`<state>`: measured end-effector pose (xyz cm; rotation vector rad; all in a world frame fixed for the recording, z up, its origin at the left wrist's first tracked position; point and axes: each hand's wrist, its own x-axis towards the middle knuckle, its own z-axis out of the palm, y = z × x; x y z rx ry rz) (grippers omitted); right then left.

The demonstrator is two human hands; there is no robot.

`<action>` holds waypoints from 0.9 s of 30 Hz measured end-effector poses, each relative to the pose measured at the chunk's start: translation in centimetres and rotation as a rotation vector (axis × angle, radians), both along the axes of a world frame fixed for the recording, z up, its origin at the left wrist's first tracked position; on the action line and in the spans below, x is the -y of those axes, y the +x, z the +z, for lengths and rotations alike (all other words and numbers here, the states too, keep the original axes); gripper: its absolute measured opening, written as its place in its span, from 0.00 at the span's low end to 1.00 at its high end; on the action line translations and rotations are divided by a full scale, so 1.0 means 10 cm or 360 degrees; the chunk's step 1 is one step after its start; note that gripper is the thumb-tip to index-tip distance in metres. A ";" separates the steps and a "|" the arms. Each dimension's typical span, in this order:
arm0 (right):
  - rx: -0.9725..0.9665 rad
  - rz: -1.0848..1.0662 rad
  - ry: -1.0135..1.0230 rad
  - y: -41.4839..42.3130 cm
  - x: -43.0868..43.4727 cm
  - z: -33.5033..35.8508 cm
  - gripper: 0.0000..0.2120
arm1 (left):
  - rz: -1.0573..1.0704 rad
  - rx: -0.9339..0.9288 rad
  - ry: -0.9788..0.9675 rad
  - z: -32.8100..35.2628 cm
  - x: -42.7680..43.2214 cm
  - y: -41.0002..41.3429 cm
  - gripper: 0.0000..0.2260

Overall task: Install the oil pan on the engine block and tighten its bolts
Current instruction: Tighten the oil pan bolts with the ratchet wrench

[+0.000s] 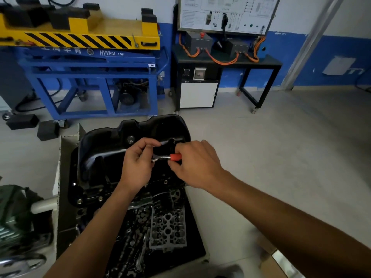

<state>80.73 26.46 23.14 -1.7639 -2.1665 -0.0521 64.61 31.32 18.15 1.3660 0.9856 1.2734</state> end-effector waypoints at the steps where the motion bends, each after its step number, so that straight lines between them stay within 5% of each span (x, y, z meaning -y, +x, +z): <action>1: 0.0003 -0.0015 0.0006 0.00 0.03 -0.02 0.13 | 0.0018 0.0001 -0.0017 0.00 0.01 0.01 0.15; 15: -0.0428 0.0274 -0.0260 0.15 -0.17 0.20 0.05 | -0.0286 0.0134 -0.0178 0.24 0.14 -0.15 0.11; 27: -0.0559 0.0516 -0.0290 -0.30 -0.20 0.17 0.07 | -0.0025 0.0162 -0.0079 0.23 0.15 -0.66 0.18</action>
